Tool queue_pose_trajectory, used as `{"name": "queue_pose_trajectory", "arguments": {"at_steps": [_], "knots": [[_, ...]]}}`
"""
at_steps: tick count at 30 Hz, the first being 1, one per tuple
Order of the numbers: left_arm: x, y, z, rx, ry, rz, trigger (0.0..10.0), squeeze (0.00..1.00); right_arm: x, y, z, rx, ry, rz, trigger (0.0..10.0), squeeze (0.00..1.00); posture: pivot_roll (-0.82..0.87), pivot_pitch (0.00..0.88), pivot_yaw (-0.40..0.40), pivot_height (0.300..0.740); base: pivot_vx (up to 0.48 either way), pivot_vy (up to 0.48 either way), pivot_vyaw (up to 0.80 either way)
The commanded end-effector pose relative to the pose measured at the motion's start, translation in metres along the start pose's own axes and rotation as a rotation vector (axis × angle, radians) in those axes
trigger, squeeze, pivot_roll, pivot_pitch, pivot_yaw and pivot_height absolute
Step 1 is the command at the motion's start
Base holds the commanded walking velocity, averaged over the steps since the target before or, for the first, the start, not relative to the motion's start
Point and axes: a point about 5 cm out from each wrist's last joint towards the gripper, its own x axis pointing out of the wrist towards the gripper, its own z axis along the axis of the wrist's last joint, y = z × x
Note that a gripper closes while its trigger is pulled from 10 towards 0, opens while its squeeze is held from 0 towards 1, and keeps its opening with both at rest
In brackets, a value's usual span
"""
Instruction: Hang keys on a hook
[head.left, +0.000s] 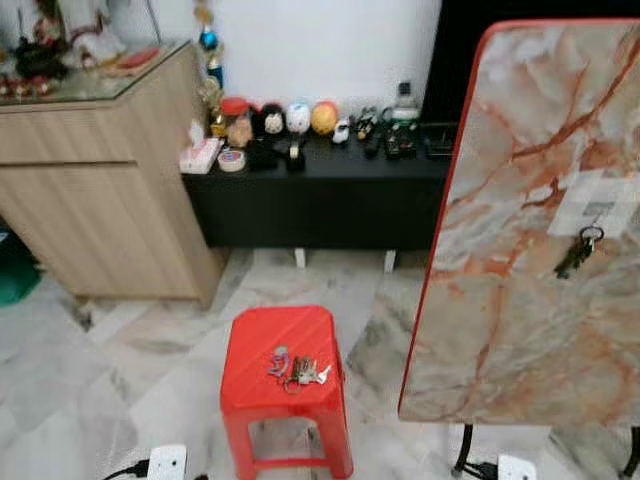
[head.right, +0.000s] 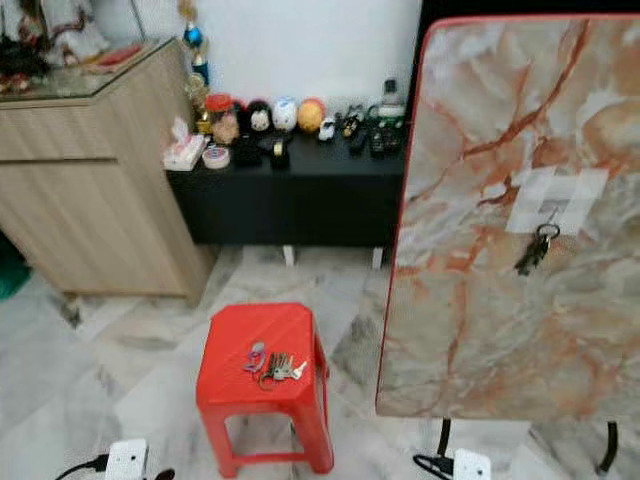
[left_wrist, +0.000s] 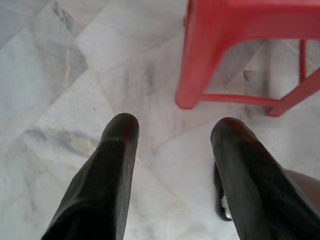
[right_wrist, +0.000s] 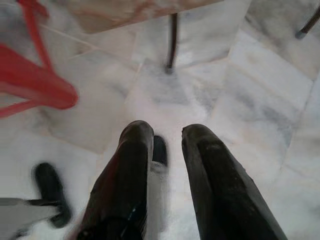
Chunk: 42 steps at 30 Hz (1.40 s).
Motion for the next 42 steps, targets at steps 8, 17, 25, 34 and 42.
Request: {"name": "queue_pose_trajectory", "arguments": {"at_steps": [8,17,25,34,42], "knots": [[-0.0006,-0.0023,-0.0039,-0.004,0.023,0.006,10.0,0.0,0.0028,0.0077,0.0147,-0.018,-0.014,0.023,10.0,0.0,0.05,0.033,0.011,0.74,0.0,0.396,0.0],[-0.0001,-0.002,-0.0029,-0.008,0.022,0.01,10.0,0.0,0.0018,0.0048,0.009,-0.02,-0.008,0.021,10.0,0.0,0.05,0.035,0.008,0.74,0.0,0.393,0.0],[0.0001,-0.0015,-0.0022,-0.01,0.019,0.011,10.0,0.0,0.0018,0.0056,0.0094,-0.024,-0.009,0.033,10.0,0.0,0.05,0.035,0.006,0.74,0.0,0.386,0.0],[0.0007,-0.004,0.0008,-0.007,0.0,0.008,10.0,0.0,0.0018,0.0055,0.0093,-0.025,-0.009,0.04,10.0,0.0,0.05,0.037,0.005,0.74,0.0,0.255,0.0],[0.0007,-0.0075,0.0039,-0.014,-0.031,-0.007,10.0,0.0,0.0017,0.0055,0.0089,-0.021,-0.008,0.041,10.0,0.0,0.05,0.038,0.006,0.74,0.0,0.0,0.0]]}}
